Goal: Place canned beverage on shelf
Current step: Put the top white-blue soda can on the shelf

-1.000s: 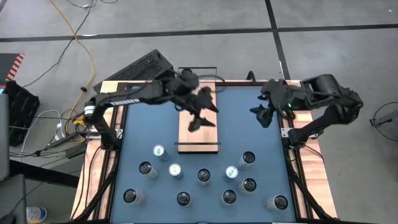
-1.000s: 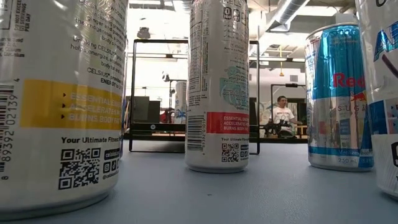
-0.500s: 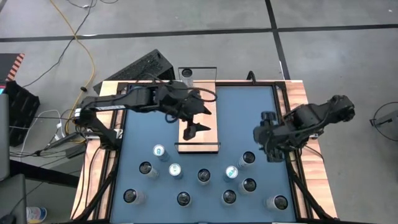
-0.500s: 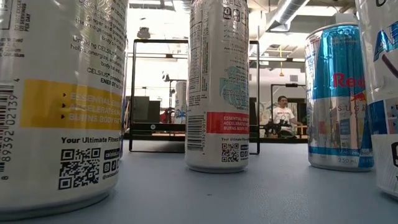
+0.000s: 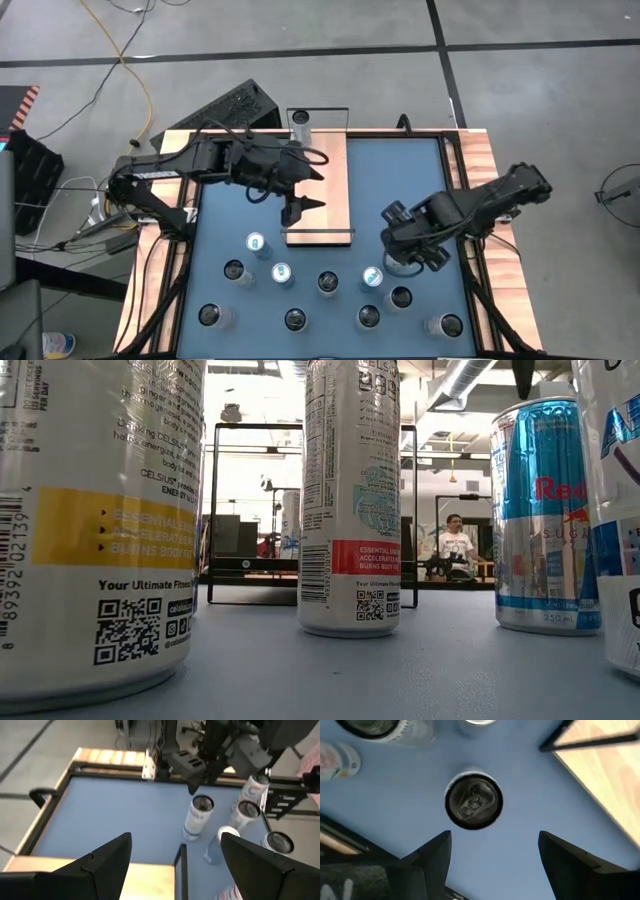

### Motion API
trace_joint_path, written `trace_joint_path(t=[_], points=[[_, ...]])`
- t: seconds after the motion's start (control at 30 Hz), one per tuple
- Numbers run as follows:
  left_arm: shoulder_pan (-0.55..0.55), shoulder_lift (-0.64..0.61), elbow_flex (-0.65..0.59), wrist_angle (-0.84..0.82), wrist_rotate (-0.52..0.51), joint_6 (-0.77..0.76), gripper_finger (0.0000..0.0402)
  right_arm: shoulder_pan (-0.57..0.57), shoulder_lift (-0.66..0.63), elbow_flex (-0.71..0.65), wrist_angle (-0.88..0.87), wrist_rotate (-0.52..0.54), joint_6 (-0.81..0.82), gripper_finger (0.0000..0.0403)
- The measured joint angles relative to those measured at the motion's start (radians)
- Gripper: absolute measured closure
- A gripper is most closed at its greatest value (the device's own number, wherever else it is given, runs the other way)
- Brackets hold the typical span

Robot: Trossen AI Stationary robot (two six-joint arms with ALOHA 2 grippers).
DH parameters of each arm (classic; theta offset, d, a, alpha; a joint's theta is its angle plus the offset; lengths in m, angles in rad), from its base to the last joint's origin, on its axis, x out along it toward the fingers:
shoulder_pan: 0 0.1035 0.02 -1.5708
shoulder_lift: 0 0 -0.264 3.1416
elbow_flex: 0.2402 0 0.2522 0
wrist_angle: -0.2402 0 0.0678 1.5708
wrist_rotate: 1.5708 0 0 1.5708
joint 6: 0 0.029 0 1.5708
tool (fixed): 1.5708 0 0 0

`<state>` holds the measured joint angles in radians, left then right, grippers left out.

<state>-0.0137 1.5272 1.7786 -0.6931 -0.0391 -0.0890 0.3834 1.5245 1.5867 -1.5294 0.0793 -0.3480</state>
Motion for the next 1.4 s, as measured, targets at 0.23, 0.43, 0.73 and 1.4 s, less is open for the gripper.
trace_joint_path(t=[0.23, 0.43, 0.73, 1.4], points=[[-0.028, 0.000, 0.000, -0.036, -0.023, -0.006, 0.0110, -0.004, 0.000, -0.011, 0.027, -0.008, -0.126, 0.0120], [-0.032, 0.000, 0.000, -0.035, -0.040, -0.020, 0.0110, 0.010, 0.000, -0.083, 0.083, -0.016, -0.140, 0.0120], [-0.032, 0.000, 0.000, -0.034, -0.041, -0.029, 0.0110, 0.023, 0.001, -0.168, 0.154, -0.009, -0.148, 0.0120], [-0.032, 0.000, 0.000, -0.033, -0.052, -0.032, 0.0110, 0.020, 0.000, -0.208, 0.280, -0.083, -0.144, 0.0121]])
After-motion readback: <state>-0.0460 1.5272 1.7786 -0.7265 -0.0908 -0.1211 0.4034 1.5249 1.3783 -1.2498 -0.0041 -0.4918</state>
